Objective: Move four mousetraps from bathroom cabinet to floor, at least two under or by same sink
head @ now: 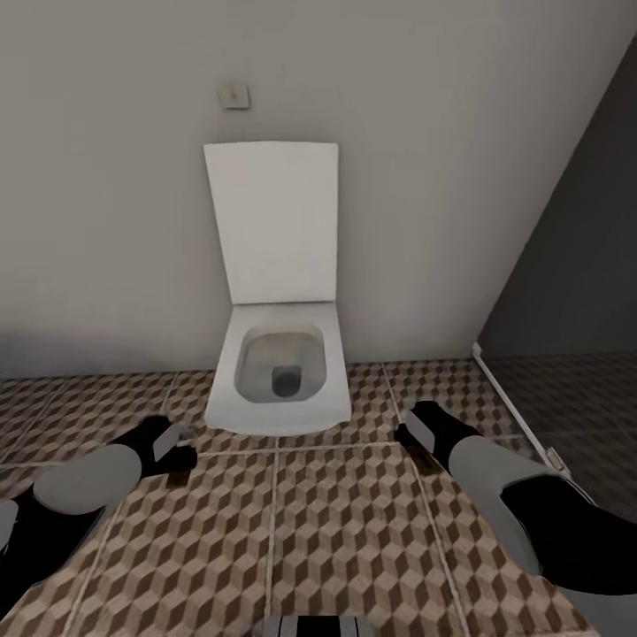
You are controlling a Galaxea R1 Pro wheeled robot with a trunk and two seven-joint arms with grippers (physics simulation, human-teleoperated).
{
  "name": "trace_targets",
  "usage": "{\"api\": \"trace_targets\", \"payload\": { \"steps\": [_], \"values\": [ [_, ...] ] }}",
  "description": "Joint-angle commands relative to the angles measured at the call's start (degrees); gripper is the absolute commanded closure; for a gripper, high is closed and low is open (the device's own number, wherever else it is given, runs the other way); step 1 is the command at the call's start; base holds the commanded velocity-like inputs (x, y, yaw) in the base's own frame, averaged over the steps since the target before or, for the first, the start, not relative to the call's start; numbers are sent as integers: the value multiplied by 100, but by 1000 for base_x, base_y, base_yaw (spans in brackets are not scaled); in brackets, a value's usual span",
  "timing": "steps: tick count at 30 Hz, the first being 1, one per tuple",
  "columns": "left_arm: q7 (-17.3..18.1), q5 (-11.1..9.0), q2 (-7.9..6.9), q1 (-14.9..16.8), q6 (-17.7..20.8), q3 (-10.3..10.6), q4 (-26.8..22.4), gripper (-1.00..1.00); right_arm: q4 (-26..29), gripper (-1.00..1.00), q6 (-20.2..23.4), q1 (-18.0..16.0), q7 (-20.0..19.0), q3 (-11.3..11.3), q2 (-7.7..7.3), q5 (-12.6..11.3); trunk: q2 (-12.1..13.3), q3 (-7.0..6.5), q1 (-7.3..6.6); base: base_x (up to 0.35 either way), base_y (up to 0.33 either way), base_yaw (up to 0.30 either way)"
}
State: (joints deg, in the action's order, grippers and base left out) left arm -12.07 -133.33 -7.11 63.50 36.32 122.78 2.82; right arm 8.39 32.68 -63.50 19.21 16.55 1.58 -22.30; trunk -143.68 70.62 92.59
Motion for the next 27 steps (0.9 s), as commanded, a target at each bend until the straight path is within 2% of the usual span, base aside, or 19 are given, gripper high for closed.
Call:
{"api": "trace_targets", "payload": {
  "steps": [1, 17, 27],
  "values": [
    [-14, -61, -1, 4, 16, 26, -1, 100, 8, 100, 19, -3, 48, 45, -1, -69, -4, 27, 1, 0, 0, 0],
    [-14, -61, -1, 3, 16, 26, 0, 100, -35, 100, 9, -3, 85, 50, -14, -63, -25, 382, 42, 0, 0, 0],
    [-14, -54, 7, 2, -17, 38, -1, 100, -56, 100, -208, -2, 189, 55, 5, -72, -25, 382, 42, 0, 0, 0]
  ]
}}
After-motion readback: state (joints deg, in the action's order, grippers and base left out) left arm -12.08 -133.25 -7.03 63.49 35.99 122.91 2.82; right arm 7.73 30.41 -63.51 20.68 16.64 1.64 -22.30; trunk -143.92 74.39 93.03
